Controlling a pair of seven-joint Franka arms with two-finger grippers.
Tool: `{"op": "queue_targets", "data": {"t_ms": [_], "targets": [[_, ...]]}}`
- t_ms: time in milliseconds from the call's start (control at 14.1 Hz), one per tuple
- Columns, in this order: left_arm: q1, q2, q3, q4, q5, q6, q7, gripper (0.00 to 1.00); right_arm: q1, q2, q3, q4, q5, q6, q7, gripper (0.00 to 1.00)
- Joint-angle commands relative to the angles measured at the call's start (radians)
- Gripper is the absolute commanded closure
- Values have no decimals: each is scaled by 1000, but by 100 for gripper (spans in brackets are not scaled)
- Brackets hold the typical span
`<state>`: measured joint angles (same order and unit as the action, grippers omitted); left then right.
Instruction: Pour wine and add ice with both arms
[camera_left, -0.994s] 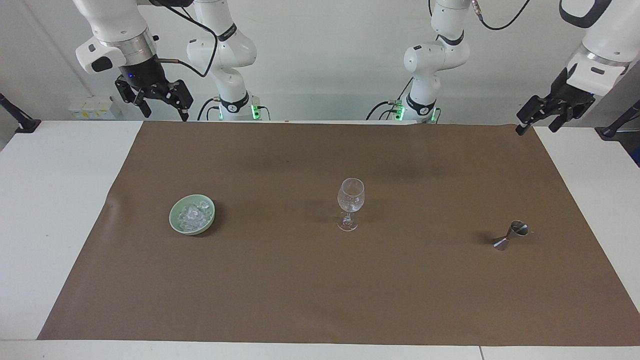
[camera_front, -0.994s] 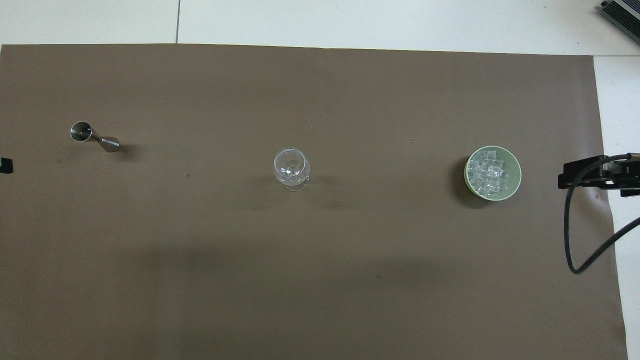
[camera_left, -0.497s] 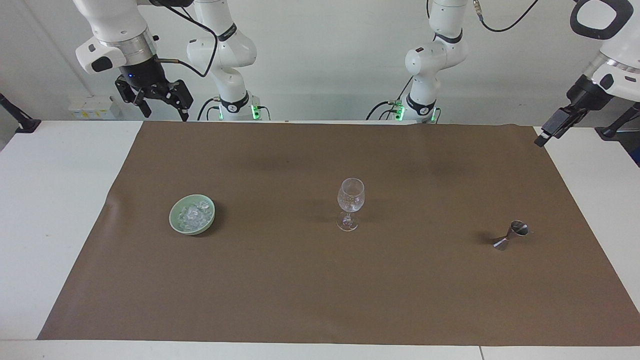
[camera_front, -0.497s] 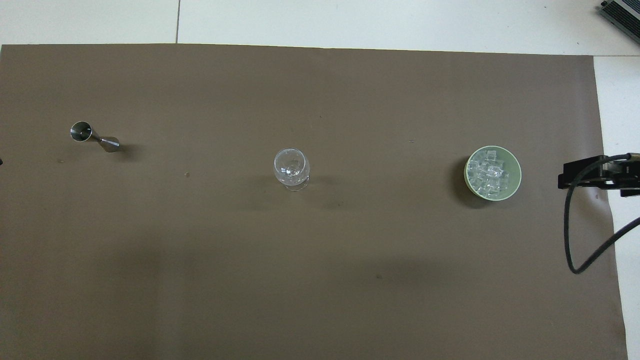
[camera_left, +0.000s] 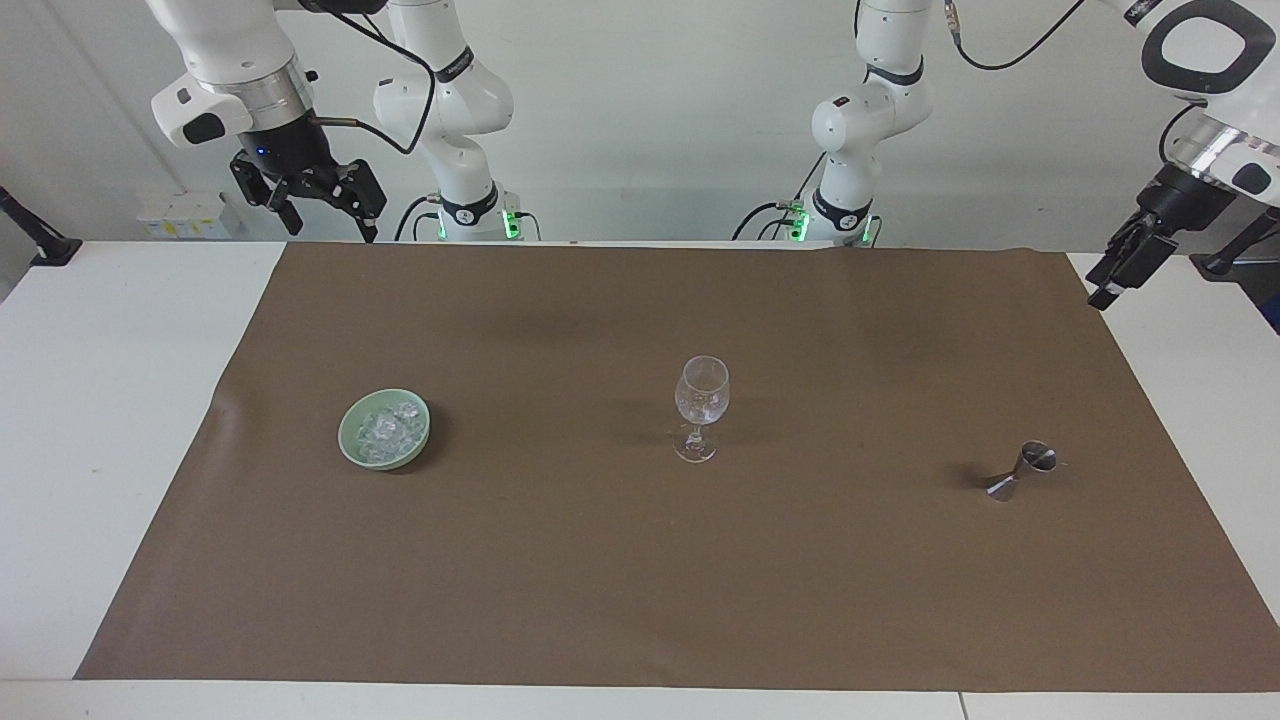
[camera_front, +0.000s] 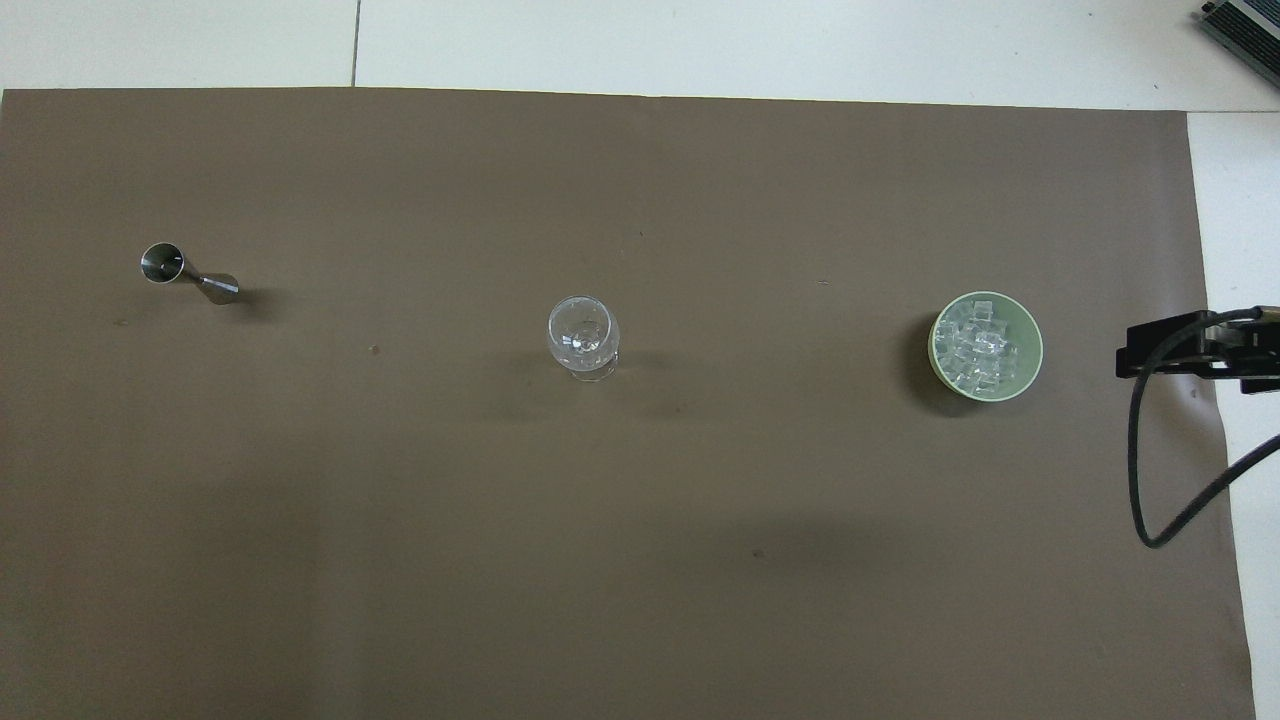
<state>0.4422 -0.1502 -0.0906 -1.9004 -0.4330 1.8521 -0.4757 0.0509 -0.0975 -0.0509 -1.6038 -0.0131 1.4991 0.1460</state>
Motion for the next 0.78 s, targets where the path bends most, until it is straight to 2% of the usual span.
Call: {"op": "queue_targets", "data": {"t_ms": [0, 142, 710], "targets": [[35, -3, -9, -29, -65, 24, -55, 0, 3, -22, -6, -24, 19, -2, -17, 0], [36, 14, -9, -31, -78, 50, -147, 0, 3, -22, -6, -24, 19, -3, -17, 0], [138, 109, -9, -64, -344, 74, -316, 0, 3, -24, -6, -24, 19, -2, -17, 0]]}}
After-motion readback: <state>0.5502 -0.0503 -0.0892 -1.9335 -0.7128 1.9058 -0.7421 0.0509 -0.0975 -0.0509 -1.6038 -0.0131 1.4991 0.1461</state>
